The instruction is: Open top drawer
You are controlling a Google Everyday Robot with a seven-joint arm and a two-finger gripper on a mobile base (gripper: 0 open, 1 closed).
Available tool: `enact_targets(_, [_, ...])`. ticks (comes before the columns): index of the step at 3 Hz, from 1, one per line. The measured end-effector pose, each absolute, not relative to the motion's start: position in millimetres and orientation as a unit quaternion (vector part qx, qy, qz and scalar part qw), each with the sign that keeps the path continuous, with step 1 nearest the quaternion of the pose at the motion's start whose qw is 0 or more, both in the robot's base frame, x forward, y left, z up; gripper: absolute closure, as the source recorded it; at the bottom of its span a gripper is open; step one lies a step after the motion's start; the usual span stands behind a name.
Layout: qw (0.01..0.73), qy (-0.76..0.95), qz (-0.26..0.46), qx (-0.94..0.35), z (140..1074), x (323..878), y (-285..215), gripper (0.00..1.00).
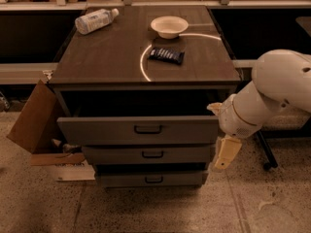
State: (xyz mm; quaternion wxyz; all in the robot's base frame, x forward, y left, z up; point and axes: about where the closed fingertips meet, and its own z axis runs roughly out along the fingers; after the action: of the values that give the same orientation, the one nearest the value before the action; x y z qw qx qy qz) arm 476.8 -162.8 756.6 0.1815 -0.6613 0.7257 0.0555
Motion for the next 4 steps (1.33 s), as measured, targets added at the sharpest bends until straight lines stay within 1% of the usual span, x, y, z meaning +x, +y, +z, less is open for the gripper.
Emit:
enact_targets(2, [0.175, 0.688, 0.040, -0.703, 707, 521, -147, 0.00])
enact_targets(4, [0.155, 0.672, 0.061, -0.722, 660, 554, -138, 0.00])
